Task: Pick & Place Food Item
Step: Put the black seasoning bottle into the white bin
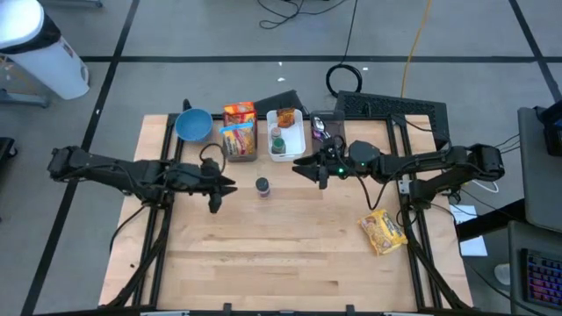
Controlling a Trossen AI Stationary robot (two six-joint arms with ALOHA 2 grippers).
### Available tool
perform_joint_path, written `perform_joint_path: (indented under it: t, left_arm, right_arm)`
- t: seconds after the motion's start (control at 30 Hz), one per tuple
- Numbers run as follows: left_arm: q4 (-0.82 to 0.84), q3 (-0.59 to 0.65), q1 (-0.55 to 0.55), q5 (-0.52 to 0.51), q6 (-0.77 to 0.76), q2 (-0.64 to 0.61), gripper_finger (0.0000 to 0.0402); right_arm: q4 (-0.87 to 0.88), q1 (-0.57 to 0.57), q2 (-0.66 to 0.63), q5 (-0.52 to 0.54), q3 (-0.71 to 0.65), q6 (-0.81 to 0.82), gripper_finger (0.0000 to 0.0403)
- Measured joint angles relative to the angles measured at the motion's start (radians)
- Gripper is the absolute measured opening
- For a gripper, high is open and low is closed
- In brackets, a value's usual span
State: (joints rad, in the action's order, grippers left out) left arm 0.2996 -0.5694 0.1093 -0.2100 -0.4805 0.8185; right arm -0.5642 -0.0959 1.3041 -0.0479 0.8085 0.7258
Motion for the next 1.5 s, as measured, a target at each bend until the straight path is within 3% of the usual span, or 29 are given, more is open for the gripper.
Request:
perform_joint_path:
  t: [0.1,0.37,0.73,0.87,1.0,1.33,1.5]
  left_arm:
    - [0.003,0.000,-0.015,0.005,-0.003,0.020,0.0122]
    - [-0.001,0.000,-0.103,0.176,0.018,0.059,0.0138]
    - [-0.006,0.000,-0.241,0.383,0.135,0.059,0.0293]
    - [-0.006,0.000,-0.229,0.270,0.218,0.059,0.0330]
    - [-0.068,0.052,-0.209,0.193,0.268,0.079,0.0341]
    - [-0.509,0.229,-0.180,0.179,0.152,0.136,0.0310]
    - [-0.580,0.242,-0.154,0.149,0.171,0.247,0.0296]
  right_arm:
    - [0.000,0.000,0.000,0.026,0.000,0.005,0.0212]
    - [-0.001,0.000,0.000,0.078,0.000,0.022,0.0212]
    - [-0.015,0.005,0.000,0.134,-0.001,0.023,0.0212]
    - [-0.015,0.006,0.000,0.134,-0.001,0.023,0.0212]
    - [-0.015,0.006,0.000,0.134,-0.001,0.030,0.0212]
    - [-0.005,0.006,0.000,0.130,-0.001,0.048,0.0212]
    - [0.008,0.006,0.000,0.130,-0.001,0.048,0.0212]
